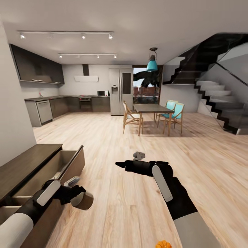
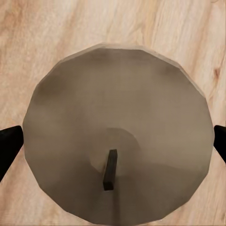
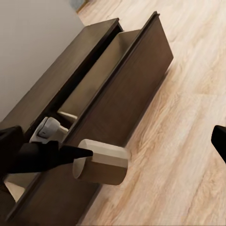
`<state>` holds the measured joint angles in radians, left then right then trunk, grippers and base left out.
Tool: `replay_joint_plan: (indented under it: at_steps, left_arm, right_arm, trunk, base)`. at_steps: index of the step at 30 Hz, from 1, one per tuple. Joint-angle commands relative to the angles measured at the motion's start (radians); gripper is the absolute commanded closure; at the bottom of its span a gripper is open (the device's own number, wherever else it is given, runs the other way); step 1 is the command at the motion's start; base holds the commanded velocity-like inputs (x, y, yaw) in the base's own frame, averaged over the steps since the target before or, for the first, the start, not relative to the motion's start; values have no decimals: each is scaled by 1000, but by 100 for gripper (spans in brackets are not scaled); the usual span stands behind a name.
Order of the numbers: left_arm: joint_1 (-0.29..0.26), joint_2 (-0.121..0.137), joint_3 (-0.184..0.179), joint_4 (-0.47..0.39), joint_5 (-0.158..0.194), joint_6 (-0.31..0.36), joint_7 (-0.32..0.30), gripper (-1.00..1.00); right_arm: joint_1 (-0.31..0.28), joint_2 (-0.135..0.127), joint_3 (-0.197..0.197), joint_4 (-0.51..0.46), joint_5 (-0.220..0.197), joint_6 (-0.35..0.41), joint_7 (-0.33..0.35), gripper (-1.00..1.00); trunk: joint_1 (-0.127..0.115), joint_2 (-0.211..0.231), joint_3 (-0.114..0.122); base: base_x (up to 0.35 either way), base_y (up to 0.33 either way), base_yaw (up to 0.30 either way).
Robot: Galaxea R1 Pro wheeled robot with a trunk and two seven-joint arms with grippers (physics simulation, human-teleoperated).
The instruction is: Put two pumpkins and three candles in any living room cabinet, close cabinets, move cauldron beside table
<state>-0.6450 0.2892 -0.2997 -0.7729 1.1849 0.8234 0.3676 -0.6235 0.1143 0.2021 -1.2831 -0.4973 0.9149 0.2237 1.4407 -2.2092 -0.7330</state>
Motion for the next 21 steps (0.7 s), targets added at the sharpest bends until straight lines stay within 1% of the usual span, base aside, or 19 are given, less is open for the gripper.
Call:
replay_joint_plan:
  at_steps: [1,5,11,15,19,21]
  left_arm:
    - [-1,1,-4,-1,13,-2,8,100]
    - [-1,1,-5,-1,13,-2,8,100]
    - [-1,1,-7,0,13,-2,8,100]
    - [-1,1,-7,-1,13,-3,8,100]
    - [-1,3,-6,-16,14,-1,5,100]
    - [0,9,-6,-46,15,2,5,100]
  right_arm:
    - [-1,1,-1,-1,9,4,8,-100]
    - [-1,1,-1,-1,10,3,8,-100]
    - [-1,1,-1,1,10,4,8,-100]
    - [-1,0,-2,1,6,4,8,-100]
    - [-1,-1,-1,1,5,4,8,-100]
    - [-1,-1,-1,1,6,4,8,-100]
  trunk:
    - [0,-1,-2]
    - [0,-1,-3]
    - [0,-1,-3]
    - [0,-1,-3]
    - [0,-1,-3]
    - [0,-1,-3]
  base:
    - [263,229,174]
    - [256,215,68]
    - [293,46,6]
    - [278,109,0]
    - [88,28,0]
    - [15,5,0]
